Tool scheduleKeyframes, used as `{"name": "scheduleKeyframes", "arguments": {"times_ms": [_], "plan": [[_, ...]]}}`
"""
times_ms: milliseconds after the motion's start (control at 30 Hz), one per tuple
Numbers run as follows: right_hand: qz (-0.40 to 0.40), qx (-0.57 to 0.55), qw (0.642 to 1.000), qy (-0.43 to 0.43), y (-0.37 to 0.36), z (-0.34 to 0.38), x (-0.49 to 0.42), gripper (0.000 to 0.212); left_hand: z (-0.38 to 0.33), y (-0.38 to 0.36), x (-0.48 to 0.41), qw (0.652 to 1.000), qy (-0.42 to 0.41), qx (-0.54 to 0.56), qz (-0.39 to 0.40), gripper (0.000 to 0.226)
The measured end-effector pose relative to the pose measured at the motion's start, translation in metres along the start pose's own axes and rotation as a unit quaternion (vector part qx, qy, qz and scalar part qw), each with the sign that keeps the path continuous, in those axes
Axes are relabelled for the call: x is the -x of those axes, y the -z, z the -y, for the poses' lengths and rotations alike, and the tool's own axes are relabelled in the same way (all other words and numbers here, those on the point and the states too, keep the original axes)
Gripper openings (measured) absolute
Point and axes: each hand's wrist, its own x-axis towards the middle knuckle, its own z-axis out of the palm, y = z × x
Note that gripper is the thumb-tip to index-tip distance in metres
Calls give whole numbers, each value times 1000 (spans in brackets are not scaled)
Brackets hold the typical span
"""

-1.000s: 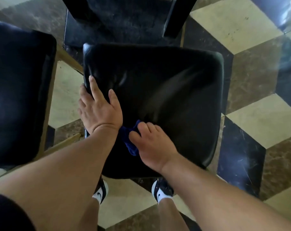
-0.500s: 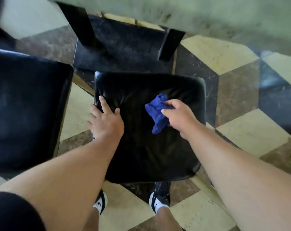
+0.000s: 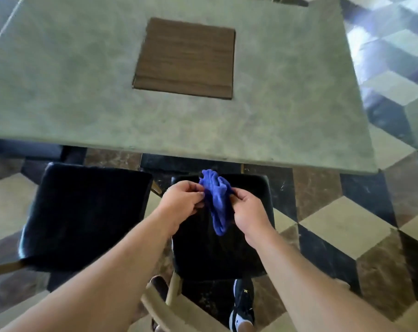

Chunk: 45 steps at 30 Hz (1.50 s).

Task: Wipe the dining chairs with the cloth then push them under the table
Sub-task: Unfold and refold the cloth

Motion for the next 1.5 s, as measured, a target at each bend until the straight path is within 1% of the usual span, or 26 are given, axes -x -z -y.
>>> {"name": "scheduleKeyframes", "arguments": {"times_ms": [67,200,267,333,400,500,600,700,800,867,933,1000,1067,1133,1167,1200,1300,1333,1433,1500], "plan": [[-39,39,997,46,2,29,20,30,-22,23,26,999,-28,-10,-31,16],[-112,74,984,113,15,83,56,32,-65,78,73,992,-71,-14,-104,21],[-133,107,975,139,19,107,72,28,-88,103,96,986,-99,-19,-135,20],[-143,149,965,164,20,126,88,24,-113,123,119,981,-131,-12,-139,19],[-149,174,956,185,16,140,106,22,-140,135,143,979,-160,6,-124,25],[-159,202,945,202,8,157,135,22,-176,144,172,977,-199,19,-71,34],[-164,238,939,188,1,167,156,23,-205,146,190,971,-236,-1,-23,32],[-156,229,944,177,-1,172,169,26,-225,143,200,965,-263,-18,10,29],[-170,223,946,162,4,177,179,25,-239,137,207,961,-275,-4,23,29],[-189,251,935,162,8,177,182,21,-246,132,211,962,-272,11,30,28],[-193,264,925,193,10,177,186,19,-252,122,216,964,-263,27,36,27],[-174,265,913,259,8,177,192,27,-256,110,221,966,-253,50,34,25],[-118,263,910,298,4,182,199,50,-259,97,225,968,-240,79,15,23],[-58,257,922,283,-4,189,202,72,-261,84,229,969,-221,111,-9,21],[-44,261,924,275,-7,191,201,73,-262,78,230,968,-213,130,-19,21],[-42,265,924,273,-10,194,199,67,-263,73,230,966,-209,147,-28,21],[-73,234,928,280,-6,206,186,20,-270,67,231,959,-210,176,-67,19],[-85,223,930,280,1,209,183,15,-272,67,231,956,-211,184,-83,19],[-111,207,930,281,25,214,175,20,-277,71,231,947,-215,202,-126,18],[-88,206,928,298,33,214,173,31,-279,66,231,945,-211,210,-138,18]]}}
